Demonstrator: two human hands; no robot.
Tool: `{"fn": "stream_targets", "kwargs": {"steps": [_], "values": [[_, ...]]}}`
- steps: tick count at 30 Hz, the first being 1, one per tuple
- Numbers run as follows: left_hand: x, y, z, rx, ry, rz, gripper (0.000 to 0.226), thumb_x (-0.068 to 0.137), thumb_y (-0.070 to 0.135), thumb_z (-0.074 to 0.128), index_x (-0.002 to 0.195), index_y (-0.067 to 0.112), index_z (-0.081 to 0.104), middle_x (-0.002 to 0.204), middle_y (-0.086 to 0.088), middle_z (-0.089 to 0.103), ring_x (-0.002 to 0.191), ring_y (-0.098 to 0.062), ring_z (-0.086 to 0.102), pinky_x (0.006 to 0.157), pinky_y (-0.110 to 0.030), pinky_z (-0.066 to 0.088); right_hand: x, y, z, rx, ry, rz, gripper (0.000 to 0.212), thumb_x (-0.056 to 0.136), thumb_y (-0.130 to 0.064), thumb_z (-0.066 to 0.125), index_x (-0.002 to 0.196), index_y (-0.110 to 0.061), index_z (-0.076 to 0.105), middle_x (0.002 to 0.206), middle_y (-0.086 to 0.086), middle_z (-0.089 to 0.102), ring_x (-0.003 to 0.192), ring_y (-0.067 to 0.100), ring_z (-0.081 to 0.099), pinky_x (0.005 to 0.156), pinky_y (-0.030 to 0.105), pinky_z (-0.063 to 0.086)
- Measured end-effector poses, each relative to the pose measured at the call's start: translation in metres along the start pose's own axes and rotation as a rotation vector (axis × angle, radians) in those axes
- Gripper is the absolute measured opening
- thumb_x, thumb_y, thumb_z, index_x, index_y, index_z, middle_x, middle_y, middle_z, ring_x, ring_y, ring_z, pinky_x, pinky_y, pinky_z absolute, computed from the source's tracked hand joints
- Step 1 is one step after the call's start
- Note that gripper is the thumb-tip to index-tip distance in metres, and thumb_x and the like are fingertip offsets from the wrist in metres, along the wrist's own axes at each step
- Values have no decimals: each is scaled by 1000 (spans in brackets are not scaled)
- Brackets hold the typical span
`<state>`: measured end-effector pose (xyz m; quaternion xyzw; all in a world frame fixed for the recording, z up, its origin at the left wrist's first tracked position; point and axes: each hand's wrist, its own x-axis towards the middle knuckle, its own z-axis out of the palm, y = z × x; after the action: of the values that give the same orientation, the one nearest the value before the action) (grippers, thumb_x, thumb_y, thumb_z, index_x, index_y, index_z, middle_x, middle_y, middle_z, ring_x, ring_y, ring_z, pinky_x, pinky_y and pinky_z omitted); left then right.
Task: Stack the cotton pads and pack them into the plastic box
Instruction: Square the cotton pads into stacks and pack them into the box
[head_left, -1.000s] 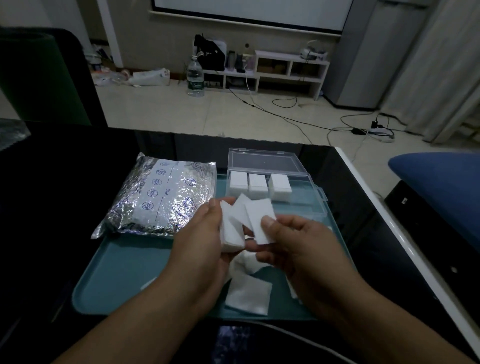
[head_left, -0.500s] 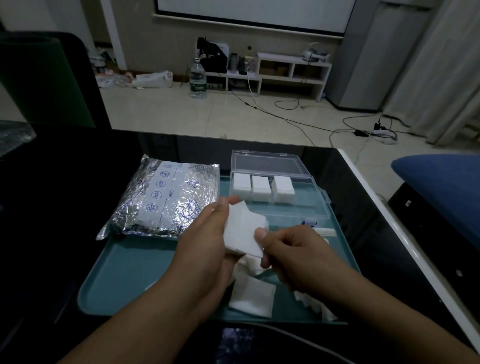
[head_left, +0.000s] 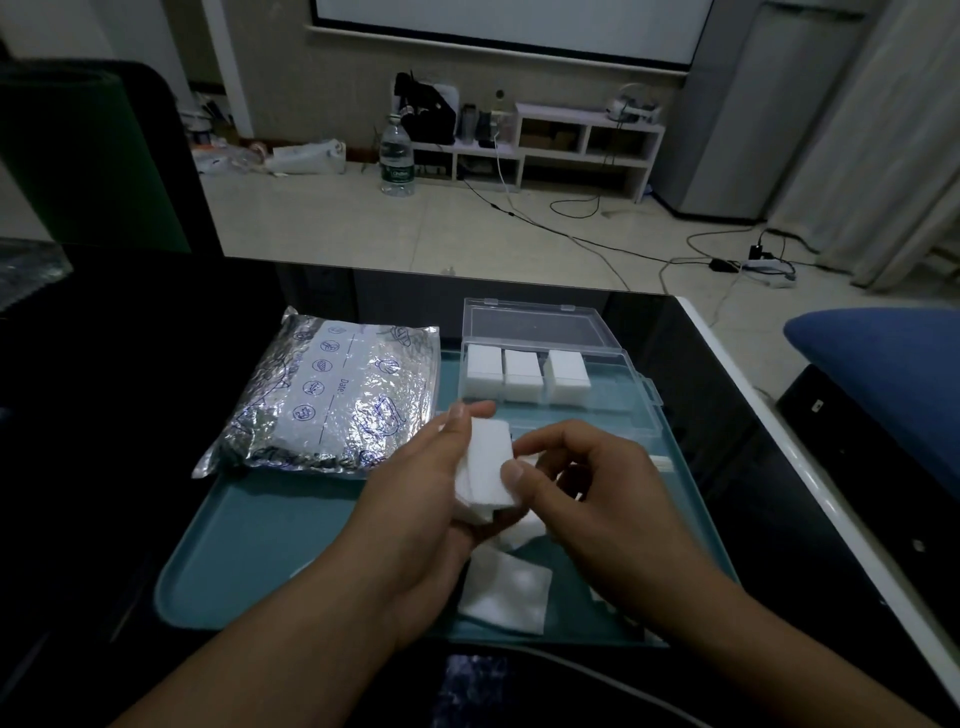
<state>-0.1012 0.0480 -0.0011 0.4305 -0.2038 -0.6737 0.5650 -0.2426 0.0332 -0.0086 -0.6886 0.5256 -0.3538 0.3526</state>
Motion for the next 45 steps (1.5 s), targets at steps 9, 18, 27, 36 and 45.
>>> {"fn": "stream_targets", "kwargs": {"steps": [9, 18, 27, 36, 45], "values": [[0, 2, 0, 3, -35, 33, 30, 99, 31, 47, 111, 15, 68, 103, -20, 66, 66, -22, 70, 58, -30, 59, -3, -2, -8, -196, -94, -313, 62, 83, -38, 68, 139, -33, 42, 134, -23, 43, 128, 1, 41, 97, 16, 38], [-1, -1, 2, 16, -122, -51, 34, 99, 29, 46, 118, 9, 65, 103, -19, 73, 82, -33, 73, 67, -38, 62, -1, 2, -9, -138, -154, -271, 79, 75, -33, 80, 139, -46, 34, 129, -28, 51, 119, -13, 46, 95, 2, 32], [3, 16, -3, -84, -33, -13, 26, 101, 27, 45, 114, 11, 62, 102, -25, 65, 76, -30, 69, 63, -38, 62, 10, 11, -20, -188, -96, -119, 62, 82, -48, 66, 139, -36, 45, 118, -22, 58, 112, -8, 52, 96, 20, 46], [8, 15, -6, -78, 63, 22, 26, 103, 26, 42, 115, 9, 58, 91, -19, 67, 58, -21, 68, 58, -31, 58, 14, 23, 5, -905, -268, -38, 57, 87, -58, 55, 133, -26, 47, 127, -2, 48, 117, 18, 37, 103, 33, 34], [7, 17, -9, -89, 84, 31, 27, 103, 24, 43, 118, 8, 58, 99, -22, 66, 60, -22, 68, 58, -30, 59, 16, 23, 6, -669, -81, -118, 10, 87, -43, 64, 85, -35, 59, 99, -16, 50, 101, 4, 42, 83, 19, 31]]}}
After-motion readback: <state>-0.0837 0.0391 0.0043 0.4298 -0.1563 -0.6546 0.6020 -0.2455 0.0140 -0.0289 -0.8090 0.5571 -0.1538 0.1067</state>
